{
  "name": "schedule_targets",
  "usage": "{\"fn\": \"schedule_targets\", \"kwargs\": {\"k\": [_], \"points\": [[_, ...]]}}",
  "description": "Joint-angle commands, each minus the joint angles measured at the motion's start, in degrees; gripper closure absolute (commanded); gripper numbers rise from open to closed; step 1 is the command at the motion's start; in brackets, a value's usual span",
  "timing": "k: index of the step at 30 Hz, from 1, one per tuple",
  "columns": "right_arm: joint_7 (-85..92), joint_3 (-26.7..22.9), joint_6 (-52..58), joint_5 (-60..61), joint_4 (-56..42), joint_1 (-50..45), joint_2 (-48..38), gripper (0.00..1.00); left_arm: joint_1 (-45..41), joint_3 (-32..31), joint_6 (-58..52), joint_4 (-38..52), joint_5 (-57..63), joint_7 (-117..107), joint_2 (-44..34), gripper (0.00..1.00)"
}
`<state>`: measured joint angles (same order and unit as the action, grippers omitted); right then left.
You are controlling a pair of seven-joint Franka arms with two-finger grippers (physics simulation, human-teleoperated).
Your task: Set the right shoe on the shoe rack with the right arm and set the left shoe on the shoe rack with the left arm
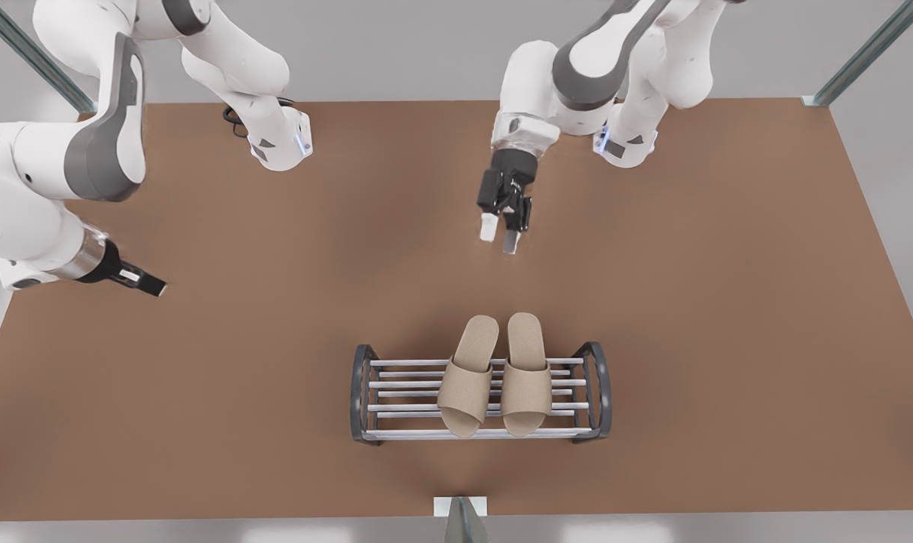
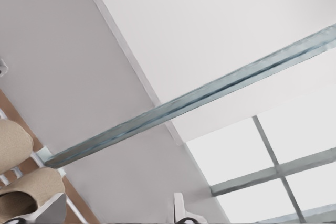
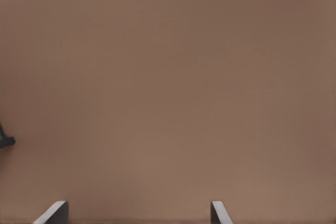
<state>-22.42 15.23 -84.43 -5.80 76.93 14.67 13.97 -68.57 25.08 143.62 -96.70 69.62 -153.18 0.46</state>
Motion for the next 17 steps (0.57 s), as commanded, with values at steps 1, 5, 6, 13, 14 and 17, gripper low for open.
{"fn": "schedule_targets", "kwargs": {"k": [1, 5, 6, 13, 14, 17], "points": [[13.6, 0.1, 0.5, 0.9, 0.0, 0.4, -0.1, 0.0, 12.0, 4.4, -59.6, 11.8, -57.3, 136.5, -1.6, 0.0], [13.6, 0.1, 0.5, 0.9, -0.1, 0.3, -0.1, 0.0, 28.6, 7.2, -53.2, 11.4, -68.5, 164.0, 11.3, 0.0], [13.5, 0.1, 0.5, 0.7, 0.0, -0.2, -0.1, 0.0, 37.1, -3.0, -51.8, 11.4, -68.1, 163.9, 11.2, 0.0], [13.6, 0.2, 0.5, 0.8, 0.0, -0.4, 0.0, 0.0, 47.3, -17.1, -51.1, 8.0, -65.3, 153.4, 3.3, 0.0], [13.7, 0.3, 0.5, 0.8, 0.1, -0.5, 0.0, 0.0, 47.5, -17.2, -51.4, 7.9, -65.3, 153.4, 4.6, 0.0], [13.6, 0.3, 0.5, 0.7, 0.1, -0.6, 0.0, 0.0, 47.6, -17.2, -51.9, 7.9, -65.4, 153.4, 4.7, 0.0]]}}
